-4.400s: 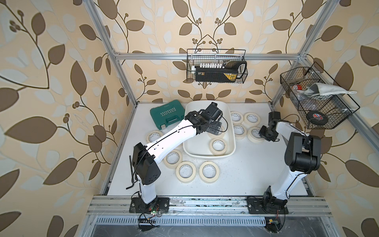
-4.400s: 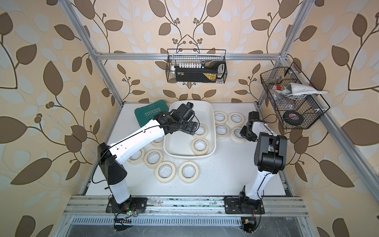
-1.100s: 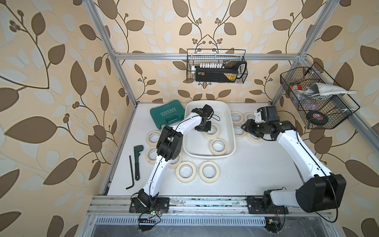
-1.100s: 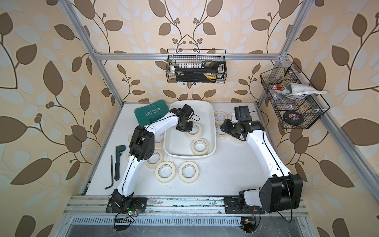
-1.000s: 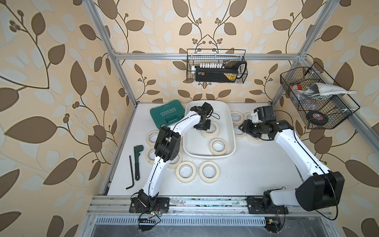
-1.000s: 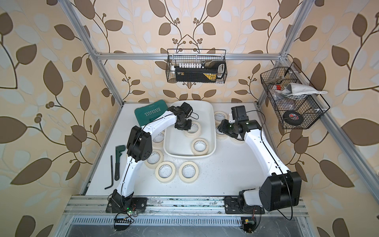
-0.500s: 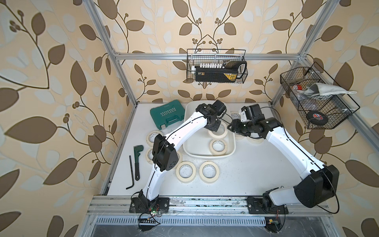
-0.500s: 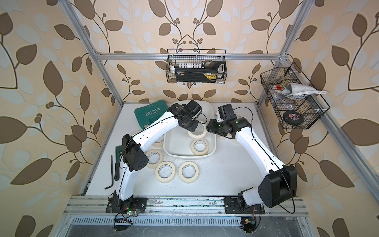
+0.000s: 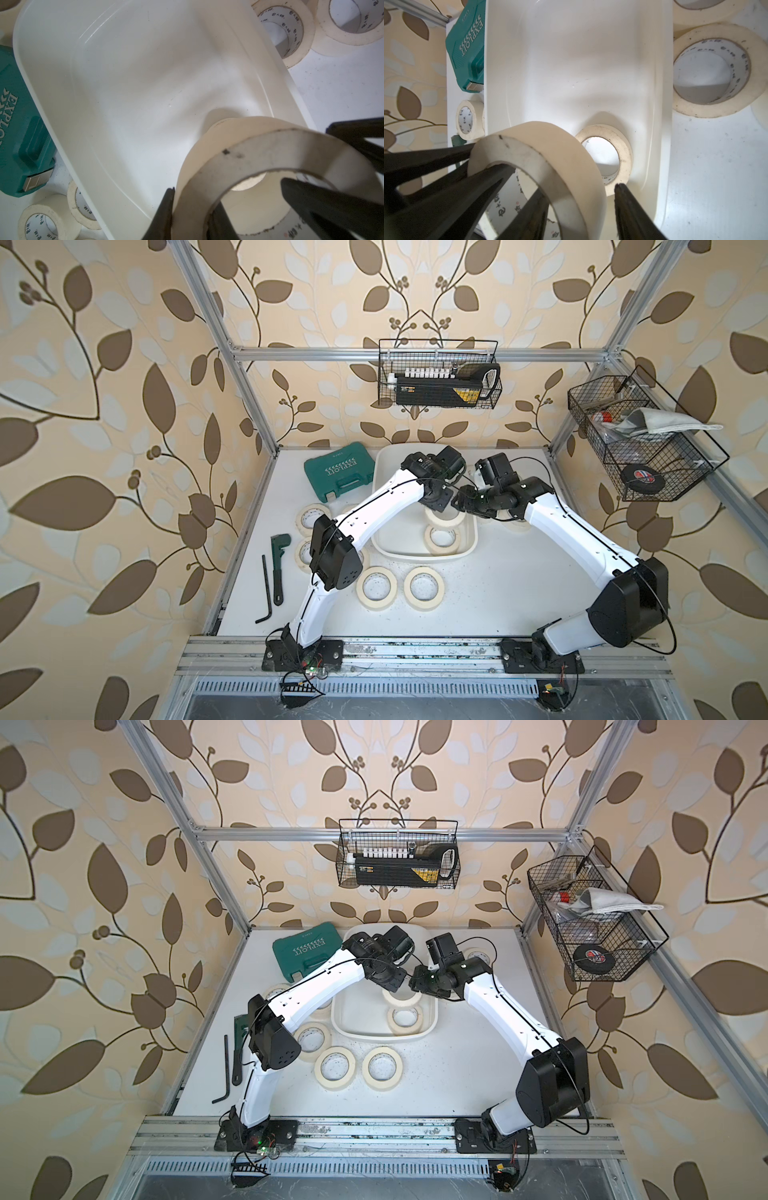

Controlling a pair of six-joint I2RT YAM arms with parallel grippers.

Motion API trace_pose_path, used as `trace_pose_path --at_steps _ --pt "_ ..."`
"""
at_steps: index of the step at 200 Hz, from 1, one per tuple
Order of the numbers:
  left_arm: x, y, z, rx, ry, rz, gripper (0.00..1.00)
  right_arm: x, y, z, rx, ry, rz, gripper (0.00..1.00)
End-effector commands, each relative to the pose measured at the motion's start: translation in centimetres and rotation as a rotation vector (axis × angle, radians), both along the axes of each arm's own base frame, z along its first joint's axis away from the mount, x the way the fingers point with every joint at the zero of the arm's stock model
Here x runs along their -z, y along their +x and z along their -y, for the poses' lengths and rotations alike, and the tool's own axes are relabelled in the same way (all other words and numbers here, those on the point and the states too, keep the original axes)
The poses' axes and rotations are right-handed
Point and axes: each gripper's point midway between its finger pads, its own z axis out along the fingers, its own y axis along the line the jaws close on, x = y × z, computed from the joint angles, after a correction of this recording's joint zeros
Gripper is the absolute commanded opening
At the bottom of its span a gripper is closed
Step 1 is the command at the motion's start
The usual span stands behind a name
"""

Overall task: Take out the art tape in the storage box
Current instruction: Pick up the art tape from the storage box, then place the art tape at the center of the board.

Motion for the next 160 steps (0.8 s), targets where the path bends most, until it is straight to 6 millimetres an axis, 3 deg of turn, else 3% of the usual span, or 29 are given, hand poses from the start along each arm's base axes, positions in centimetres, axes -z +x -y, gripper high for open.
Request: trace_pose_path --at_steps 1,22,44,70,85,103,150,160 --pt "-5.4 -0.7 0.1 0.027 -0.101 0.070 0.09 -1.2 1.0 -0.2 0.003 -0.008 0.045 0.35" --pt "-5.5 -1.1 0.6 0.052 -0.124 0.051 0.11 -1.1 1.0 0.0 0.007 -0.022 0.044 0.21" --pt "-5.8 -1.6 1.0 0.072 -0.156 0.036 0.15 -1.2 1.0 0.2 0.005 -0.033 0.046 0.12" --pt "-6.3 -2.2 1.5 0.086 -0.210 0.026 0.41 -1.5 0.9 0.6 0.000 -0.054 0.053 0.01" --pt "-6.9 -2.3 1.5 0.081 -0.241 0.032 0.60 -1.6 0.8 0.9 0.002 -0.064 0.053 0.00" --pt "-7.5 -2.4 1.4 0.076 -0.266 0.048 0.71 -1.9 0.7 1.6 0.010 -0.070 0.057 0.00" --pt "-9.9 -1.9 -0.3 0.015 -0.305 0.147 0.91 -2.7 0.3 5.5 0.073 -0.081 0.068 0.00" --pt "-9.0 -1.8 -1.0 -0.004 -0.291 0.147 0.93 -2.9 0.1 6.7 0.094 -0.085 0.073 0.00"
